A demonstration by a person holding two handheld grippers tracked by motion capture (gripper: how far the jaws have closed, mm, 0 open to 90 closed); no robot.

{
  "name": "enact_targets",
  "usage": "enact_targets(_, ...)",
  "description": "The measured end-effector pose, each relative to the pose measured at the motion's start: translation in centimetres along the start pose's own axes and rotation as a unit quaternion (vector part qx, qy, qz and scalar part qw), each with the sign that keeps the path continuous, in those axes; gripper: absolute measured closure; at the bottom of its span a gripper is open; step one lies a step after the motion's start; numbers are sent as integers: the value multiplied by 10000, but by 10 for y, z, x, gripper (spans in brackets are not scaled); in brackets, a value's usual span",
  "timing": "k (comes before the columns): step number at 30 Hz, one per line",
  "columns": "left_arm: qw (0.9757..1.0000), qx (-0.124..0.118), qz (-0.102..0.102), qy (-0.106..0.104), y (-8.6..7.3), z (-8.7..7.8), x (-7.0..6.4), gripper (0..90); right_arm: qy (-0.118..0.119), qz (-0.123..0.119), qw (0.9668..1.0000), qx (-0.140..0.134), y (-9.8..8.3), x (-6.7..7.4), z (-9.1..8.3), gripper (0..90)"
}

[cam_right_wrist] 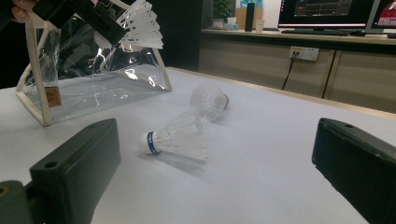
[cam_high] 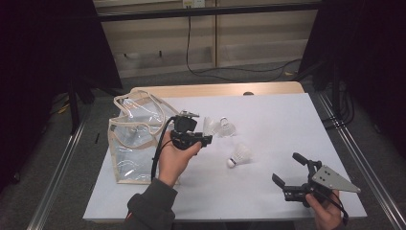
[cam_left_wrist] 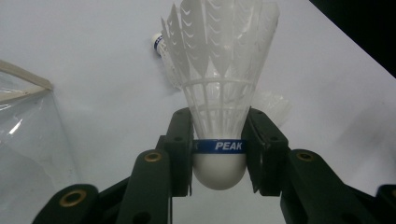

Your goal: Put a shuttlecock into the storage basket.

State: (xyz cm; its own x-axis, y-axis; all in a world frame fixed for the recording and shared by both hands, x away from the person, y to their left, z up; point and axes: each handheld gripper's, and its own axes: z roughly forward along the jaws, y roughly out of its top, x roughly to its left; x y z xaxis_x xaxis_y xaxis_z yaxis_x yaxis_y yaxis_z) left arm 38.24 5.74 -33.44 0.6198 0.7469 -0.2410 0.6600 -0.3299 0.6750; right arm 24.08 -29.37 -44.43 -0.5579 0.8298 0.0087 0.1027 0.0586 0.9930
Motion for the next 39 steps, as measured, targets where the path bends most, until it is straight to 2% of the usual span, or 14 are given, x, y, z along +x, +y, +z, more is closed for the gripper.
enact_targets(17, 10000, 33, 38, -21, 14, -7, 2, 653, 15, -14, 10000, -15, 0, 0, 0, 9)
enact_targets(24, 10000, 7, -8, -30, 19, -9, 2, 653, 21, -17, 10000, -12, 0, 0, 0, 9)
enact_targets(39, 9999, 51, 56, -70, 28, -15, 2, 653, 25, -13, 10000, -13, 1, 0, -1, 9)
